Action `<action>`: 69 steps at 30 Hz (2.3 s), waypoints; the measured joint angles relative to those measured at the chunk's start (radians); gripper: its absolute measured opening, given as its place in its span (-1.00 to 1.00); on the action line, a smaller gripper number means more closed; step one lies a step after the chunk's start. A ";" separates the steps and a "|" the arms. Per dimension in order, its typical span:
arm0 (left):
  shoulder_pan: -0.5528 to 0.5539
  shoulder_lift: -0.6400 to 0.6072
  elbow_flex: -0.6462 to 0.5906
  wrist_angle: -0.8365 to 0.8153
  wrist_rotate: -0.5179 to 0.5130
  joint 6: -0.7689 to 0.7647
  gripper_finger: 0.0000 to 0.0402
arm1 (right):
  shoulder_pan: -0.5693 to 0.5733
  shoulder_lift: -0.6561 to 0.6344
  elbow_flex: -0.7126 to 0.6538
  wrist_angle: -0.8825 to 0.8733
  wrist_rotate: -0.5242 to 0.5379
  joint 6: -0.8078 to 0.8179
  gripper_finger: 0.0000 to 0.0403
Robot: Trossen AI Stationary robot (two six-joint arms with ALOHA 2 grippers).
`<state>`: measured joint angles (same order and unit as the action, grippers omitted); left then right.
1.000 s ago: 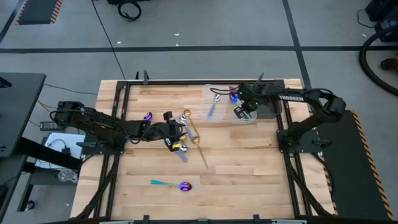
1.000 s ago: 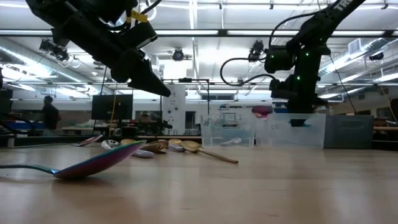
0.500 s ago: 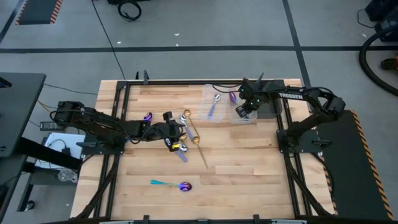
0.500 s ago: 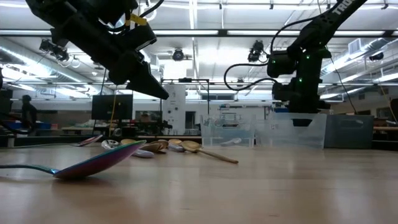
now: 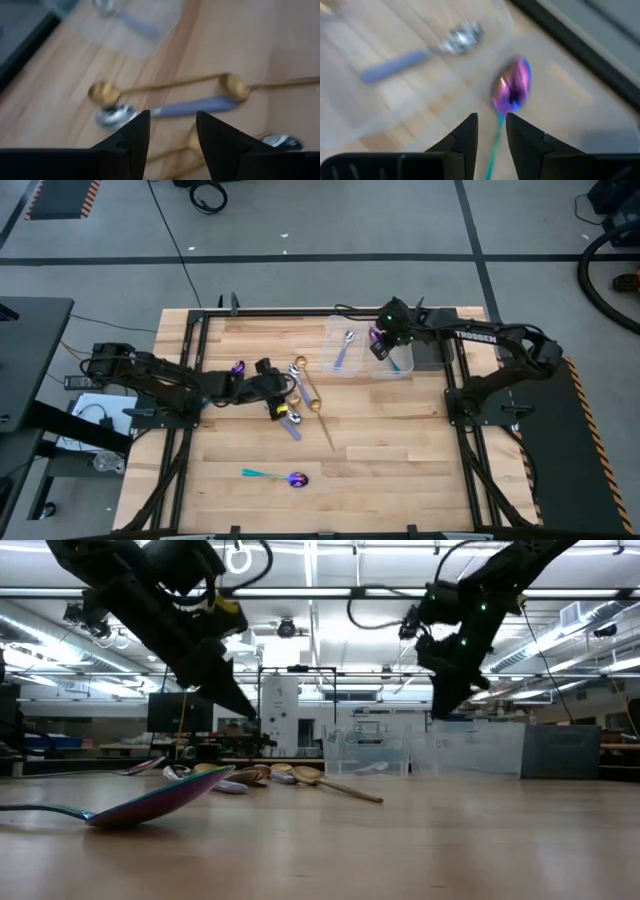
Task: Sort silverware by color (type)
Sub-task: Put the top purple spoon into the right transparent bin
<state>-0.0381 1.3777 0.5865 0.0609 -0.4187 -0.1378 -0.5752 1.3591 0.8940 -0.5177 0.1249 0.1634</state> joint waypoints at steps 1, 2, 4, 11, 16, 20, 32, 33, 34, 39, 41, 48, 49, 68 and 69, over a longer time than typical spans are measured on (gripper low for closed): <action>0.005 0.000 0.000 -0.015 0.000 -0.020 -0.17 | 0.014 -0.008 0.000 0.027 0.004 -0.017 -0.45; 0.009 0.000 0.001 -0.031 0.000 -0.041 -0.17 | 0.028 -0.014 0.000 0.050 0.006 -0.032 -0.45; 0.009 0.000 0.011 -0.073 0.000 -0.069 -0.17 | 0.059 -0.018 0.000 0.094 0.012 -0.060 -0.45; 0.009 0.000 0.060 -0.269 0.000 -0.182 -0.17 | 0.168 -0.018 -0.046 0.315 0.014 -0.140 -0.45; 0.009 0.000 0.096 -0.437 -0.001 -0.245 -0.17 | 0.239 -0.018 -0.083 0.421 0.014 -0.142 -0.45; 0.030 0.000 0.099 -0.524 -0.014 -0.285 -0.17 | 0.302 -0.018 -0.114 0.503 0.013 -0.141 -0.44; 0.178 -0.026 0.099 -0.807 0.073 -0.342 -0.29 | 0.450 -0.018 -0.171 0.608 0.012 -0.111 -0.45; 0.185 -0.026 0.100 -0.821 0.073 -0.343 -0.29 | 0.460 -0.018 -0.171 0.608 0.012 -0.111 -0.45; 0.192 -0.024 0.100 -0.840 0.074 -0.343 -0.29 | 0.470 -0.018 -0.171 0.608 0.012 -0.111 -0.45; 0.214 -0.025 0.095 -0.930 0.075 -0.349 -0.29 | 0.518 -0.018 -0.171 0.618 0.013 -0.087 -0.46; 0.214 -0.025 0.091 -0.942 0.076 -0.351 -0.29 | 0.535 -0.010 -0.181 0.650 0.012 -0.061 -0.46; 0.206 -0.116 0.063 -0.920 0.076 -0.350 -0.30 | 0.573 0.070 -0.248 0.844 0.012 -0.078 -0.46; 0.208 -0.134 0.059 -0.925 0.076 -0.351 -0.30 | 0.575 0.080 -0.248 0.849 0.012 -0.086 -0.46; 0.484 -0.183 0.054 -0.967 0.230 -0.326 -0.30 | 0.576 0.192 -0.249 0.967 -0.070 -0.141 -0.46; 0.497 -0.180 0.049 -0.965 0.246 -0.317 -0.30 | 0.576 0.192 -0.249 0.974 -0.078 -0.141 -0.46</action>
<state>0.4592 1.1977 0.6357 -0.9042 -0.1729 -0.4552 0.0010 1.5509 0.6453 0.4559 0.0473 0.0227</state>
